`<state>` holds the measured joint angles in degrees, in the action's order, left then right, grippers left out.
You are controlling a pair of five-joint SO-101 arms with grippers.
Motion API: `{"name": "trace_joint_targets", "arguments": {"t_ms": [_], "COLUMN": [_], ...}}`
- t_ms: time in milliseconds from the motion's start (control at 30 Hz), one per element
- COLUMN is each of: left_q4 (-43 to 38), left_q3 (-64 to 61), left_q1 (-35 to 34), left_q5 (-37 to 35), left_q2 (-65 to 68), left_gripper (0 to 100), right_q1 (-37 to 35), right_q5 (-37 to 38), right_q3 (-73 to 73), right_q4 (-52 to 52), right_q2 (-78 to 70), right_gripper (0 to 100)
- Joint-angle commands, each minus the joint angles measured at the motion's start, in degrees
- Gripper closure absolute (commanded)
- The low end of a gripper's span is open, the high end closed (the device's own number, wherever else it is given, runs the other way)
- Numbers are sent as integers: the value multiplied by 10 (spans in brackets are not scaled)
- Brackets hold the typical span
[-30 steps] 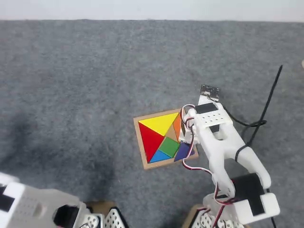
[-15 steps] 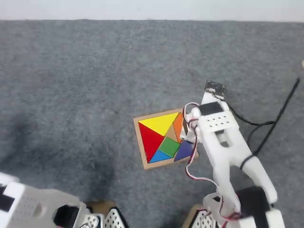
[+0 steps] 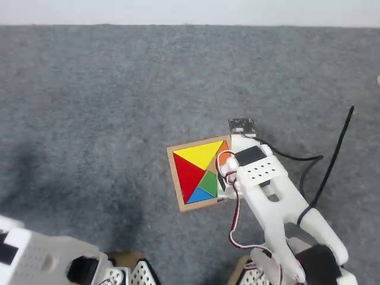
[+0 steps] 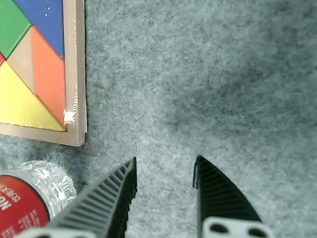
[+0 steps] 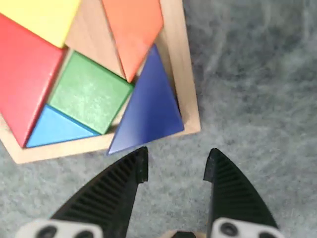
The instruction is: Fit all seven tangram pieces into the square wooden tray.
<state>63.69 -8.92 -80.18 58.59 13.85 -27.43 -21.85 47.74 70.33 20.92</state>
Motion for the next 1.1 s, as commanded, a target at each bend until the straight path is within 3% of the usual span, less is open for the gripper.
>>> {"name": "trace_joint_targets", "arguments": {"t_ms": [0,600,1067], "left_q4": [-6,-6,-6], "left_q3": [6,6,6], "left_q1": [0,1,0], "left_q5": [7,7,7], "left_q2": [-11,-11,-11], "left_gripper": [808,808,808], "right_q1": [-5,-7,-3], "right_q5": [9,35,34], "right_q3": [-4,-3,-96], "right_q4": [-23,45,-7], "right_q2": [22,17,-153], "right_gripper": [805,805,809]}}
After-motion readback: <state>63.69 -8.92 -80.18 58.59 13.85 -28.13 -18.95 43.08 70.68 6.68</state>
